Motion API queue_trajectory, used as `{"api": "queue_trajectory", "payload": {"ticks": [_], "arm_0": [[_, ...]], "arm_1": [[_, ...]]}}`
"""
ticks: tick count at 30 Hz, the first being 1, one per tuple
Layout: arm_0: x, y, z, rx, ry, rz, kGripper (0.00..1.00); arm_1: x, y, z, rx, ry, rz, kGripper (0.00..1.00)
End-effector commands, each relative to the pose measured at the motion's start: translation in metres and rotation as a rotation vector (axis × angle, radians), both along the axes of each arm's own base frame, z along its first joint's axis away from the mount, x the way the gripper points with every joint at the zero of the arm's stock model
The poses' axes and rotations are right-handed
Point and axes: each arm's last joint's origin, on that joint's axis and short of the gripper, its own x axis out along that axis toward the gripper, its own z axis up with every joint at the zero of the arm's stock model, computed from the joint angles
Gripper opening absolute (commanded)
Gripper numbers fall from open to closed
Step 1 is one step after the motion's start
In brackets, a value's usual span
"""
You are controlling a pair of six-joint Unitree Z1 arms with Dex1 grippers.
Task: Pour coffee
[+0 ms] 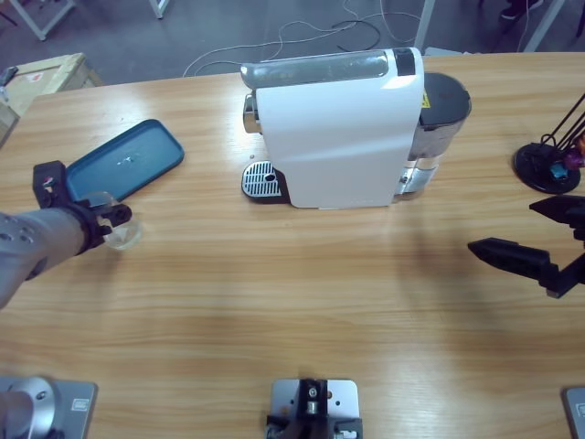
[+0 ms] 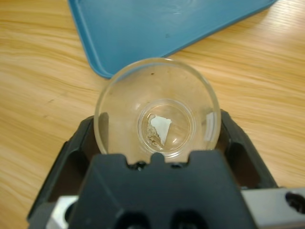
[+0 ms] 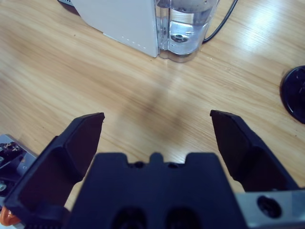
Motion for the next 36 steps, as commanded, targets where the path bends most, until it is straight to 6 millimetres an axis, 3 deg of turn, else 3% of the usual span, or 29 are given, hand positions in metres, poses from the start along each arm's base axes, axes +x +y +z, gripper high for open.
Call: {"api": "queue_trajectory", "payload": {"ticks": [1, 5, 8, 10, 13, 19, 22, 27, 32, 36], "arm_0": [[-0.005, -0.003, 0.028, 0.021, -0.029, -0.197, 0.000], [-0.012, -0.005, 0.082, -0.005, -0.087, -0.612, 0.000], [-0.011, -0.012, 0.091, 0.058, -0.131, -0.897, 0.000], [-0.008, -0.008, 0.086, 0.097, -0.109, -0.995, 0.000], [0.015, 0.005, 0.073, 0.066, -0.138, -1.205, 0.000], [0.082, 0.012, 0.047, -0.008, -0.149, -1.457, 0.000], [0.109, -0.001, 0.034, -0.002, -0.133, -1.492, 0.000], [0.131, -0.023, 0.013, -0.019, -0.173, -1.548, 0.000], [0.138, -0.052, -0.007, -0.035, -0.191, -1.600, 0.000], [0.139, -0.068, -0.010, -0.032, -0.200, -1.627, 0.000]], "arm_1": [[-0.003, -0.002, 0.006, -0.057, 0.015, 0.043, 1.000], [-0.002, -0.005, 0.040, -0.129, -0.072, 0.086, 1.000], [-0.002, -0.008, 0.047, -0.153, -0.111, 0.085, 1.000], [-0.003, -0.010, 0.045, -0.169, -0.108, 0.082, 1.000], [-0.007, -0.017, 0.047, -0.168, -0.115, 0.077, 1.000], [-0.010, -0.027, 0.048, -0.187, -0.116, 0.049, 1.000], [-0.012, -0.031, 0.048, -0.185, -0.119, 0.041, 1.000], [-0.011, -0.032, 0.048, -0.188, -0.116, 0.026, 1.000], [-0.011, -0.033, 0.048, -0.189, -0.114, 0.028, 1.000], [-0.011, -0.033, 0.048, -0.188, -0.114, 0.026, 1.000]]}}
